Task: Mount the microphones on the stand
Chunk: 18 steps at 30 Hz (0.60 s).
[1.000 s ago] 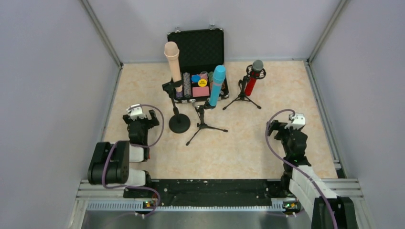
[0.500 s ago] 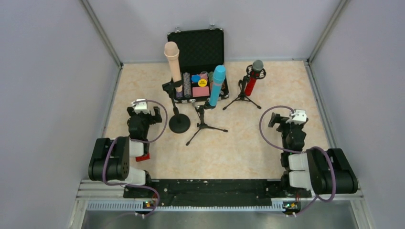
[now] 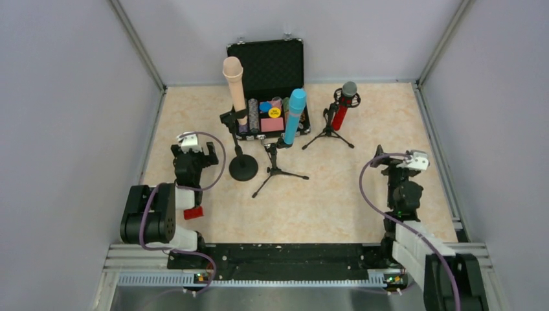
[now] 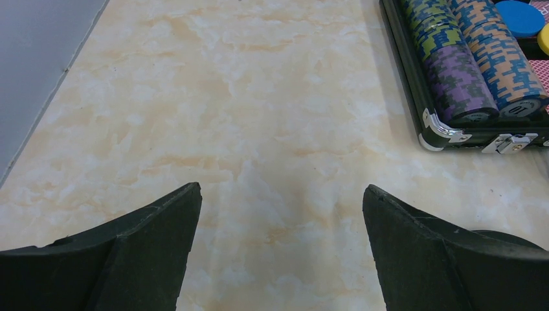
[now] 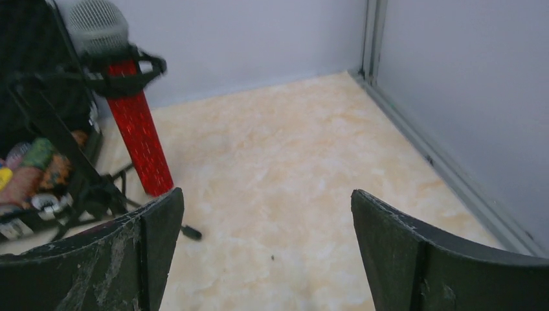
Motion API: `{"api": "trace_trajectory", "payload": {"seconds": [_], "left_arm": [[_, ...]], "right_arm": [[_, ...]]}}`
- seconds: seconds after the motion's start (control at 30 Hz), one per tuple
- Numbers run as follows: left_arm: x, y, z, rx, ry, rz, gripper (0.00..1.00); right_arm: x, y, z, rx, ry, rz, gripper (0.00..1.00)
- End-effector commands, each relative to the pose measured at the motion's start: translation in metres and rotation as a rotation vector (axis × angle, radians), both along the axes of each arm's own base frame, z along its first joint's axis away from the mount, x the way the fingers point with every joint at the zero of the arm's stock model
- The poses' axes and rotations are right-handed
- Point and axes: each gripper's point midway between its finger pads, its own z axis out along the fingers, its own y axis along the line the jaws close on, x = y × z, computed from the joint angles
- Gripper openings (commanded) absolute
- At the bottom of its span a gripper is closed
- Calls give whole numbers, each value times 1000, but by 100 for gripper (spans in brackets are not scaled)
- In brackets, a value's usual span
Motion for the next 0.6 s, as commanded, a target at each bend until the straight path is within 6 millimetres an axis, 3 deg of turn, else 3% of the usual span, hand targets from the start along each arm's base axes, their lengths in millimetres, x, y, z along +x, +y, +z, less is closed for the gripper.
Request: {"api": "trace_trajectory", "payload": {"seconds": [0.0,0.17,0.4,0.43,0.47,0.57], "left_arm": [[9,5,17,-2,-52,20,99],[9,5,17,-2,-52,19,99],[9,5,17,-2,-53,19,99],[9,5,17,-2,-53,21,99],[9,5,16,-2,-51,21,99],[9,5,16,-2,-51,20,99]], "right_arm": [[8,7,-55,-61,187,38,96],[16,10,-44,-84,100,44,95],[-12,13,-24,-69,-27,42,93],[-8,14,-49,-27,91,52,93],[-4,17,-56,-8,161,67,94],[-14,13,-55,-2,172,41,95]]}}
